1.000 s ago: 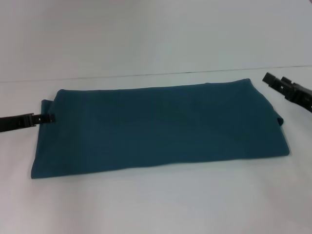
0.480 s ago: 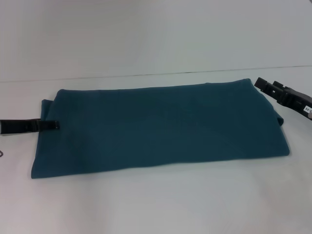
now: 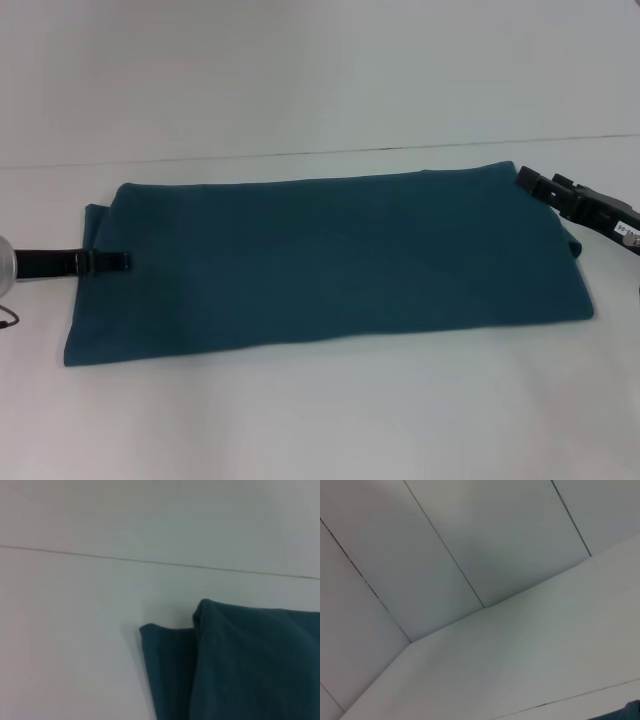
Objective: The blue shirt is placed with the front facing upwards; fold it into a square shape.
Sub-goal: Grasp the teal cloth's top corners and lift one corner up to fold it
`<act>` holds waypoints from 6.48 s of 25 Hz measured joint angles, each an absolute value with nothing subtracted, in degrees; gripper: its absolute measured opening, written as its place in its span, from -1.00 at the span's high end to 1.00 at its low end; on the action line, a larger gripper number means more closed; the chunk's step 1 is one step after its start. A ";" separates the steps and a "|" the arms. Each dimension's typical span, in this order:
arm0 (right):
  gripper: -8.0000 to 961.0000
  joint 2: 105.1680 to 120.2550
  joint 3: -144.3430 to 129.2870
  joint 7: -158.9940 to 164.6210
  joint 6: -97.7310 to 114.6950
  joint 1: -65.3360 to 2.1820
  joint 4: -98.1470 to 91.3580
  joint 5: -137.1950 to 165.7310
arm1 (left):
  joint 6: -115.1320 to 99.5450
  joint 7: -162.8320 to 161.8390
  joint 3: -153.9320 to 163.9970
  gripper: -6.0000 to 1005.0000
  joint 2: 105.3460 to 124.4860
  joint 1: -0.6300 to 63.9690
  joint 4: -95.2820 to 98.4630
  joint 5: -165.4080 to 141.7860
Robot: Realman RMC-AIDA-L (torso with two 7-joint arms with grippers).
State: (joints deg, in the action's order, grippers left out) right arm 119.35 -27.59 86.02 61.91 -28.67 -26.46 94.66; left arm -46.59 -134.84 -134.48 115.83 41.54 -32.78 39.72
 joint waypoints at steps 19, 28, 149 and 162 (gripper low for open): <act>-0.57 119.06 -30.04 88.48 60.03 -29.16 -26.45 94.66 | -43.13 -131.83 -134.53 -0.76 116.58 42.17 -30.03 38.68; -0.57 118.91 -31.91 90.09 58.81 -29.52 -26.85 94.66 | -43.52 -128.89 -134.54 -0.25 118.06 42.68 -31.21 38.76; 0.92 121.57 13.13 19.94 25.75 -56.26 25.97 115.11 | -76.47 -129.93 -137.84 0.87 123.64 39.13 -66.97 64.25; 0.92 120.38 21.67 19.48 38.65 -43.57 22.90 115.75 | -74.20 -129.81 -136.14 0.87 123.66 39.00 -66.46 64.25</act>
State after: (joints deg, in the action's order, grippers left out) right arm 120.38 21.67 19.48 38.65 -43.57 22.90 115.75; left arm -74.20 -129.81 -136.14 123.66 39.00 -66.46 64.25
